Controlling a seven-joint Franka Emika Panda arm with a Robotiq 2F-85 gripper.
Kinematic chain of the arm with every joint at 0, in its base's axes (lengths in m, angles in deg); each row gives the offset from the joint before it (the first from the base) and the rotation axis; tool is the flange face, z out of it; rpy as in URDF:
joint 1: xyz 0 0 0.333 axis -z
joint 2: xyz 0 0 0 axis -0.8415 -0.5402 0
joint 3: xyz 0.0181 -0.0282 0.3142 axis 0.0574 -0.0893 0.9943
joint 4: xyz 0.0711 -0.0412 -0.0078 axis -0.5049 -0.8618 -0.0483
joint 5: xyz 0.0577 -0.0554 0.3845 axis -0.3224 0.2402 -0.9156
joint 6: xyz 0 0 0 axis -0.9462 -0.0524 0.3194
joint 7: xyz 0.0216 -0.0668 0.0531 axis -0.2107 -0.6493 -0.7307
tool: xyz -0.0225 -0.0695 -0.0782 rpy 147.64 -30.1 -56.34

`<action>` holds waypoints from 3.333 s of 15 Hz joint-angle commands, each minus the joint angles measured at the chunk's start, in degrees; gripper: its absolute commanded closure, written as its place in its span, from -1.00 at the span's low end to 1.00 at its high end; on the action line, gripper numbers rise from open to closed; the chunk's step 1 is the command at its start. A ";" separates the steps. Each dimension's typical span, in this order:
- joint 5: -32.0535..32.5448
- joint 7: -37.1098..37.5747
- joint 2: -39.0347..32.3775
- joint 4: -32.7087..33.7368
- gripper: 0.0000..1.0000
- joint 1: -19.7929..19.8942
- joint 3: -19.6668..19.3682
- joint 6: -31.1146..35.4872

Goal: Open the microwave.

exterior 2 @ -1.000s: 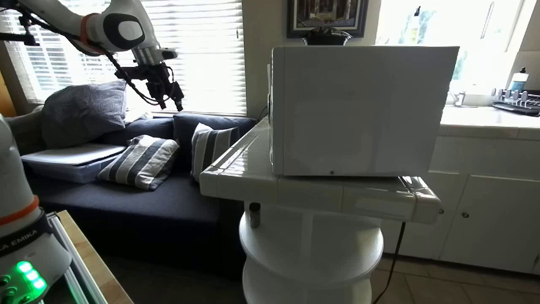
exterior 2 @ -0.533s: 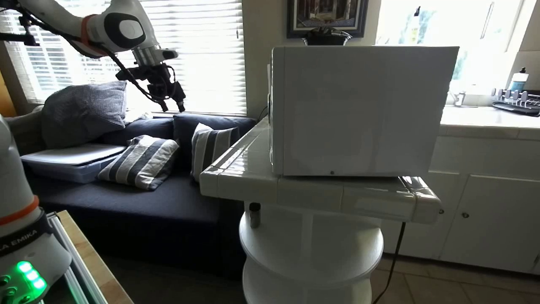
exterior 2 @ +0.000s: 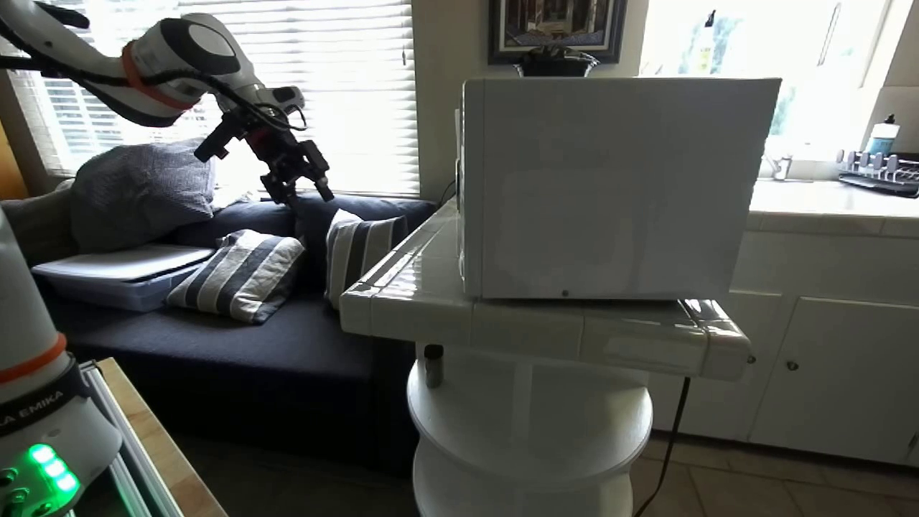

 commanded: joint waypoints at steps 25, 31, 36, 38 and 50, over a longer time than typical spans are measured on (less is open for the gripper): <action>63.98 10.35 -12.21 -5.55 0.98 3.56 -20.67 -3.65; 63.98 10.37 -12.43 -5.51 0.98 3.55 -20.70 -3.64; 63.98 10.37 -12.43 -5.51 0.98 3.55 -20.71 -3.64; 65.18 11.11 -12.79 -5.46 1.00 3.52 -20.33 -4.64; 70.73 12.28 -14.75 -5.18 1.00 3.77 -20.90 -6.98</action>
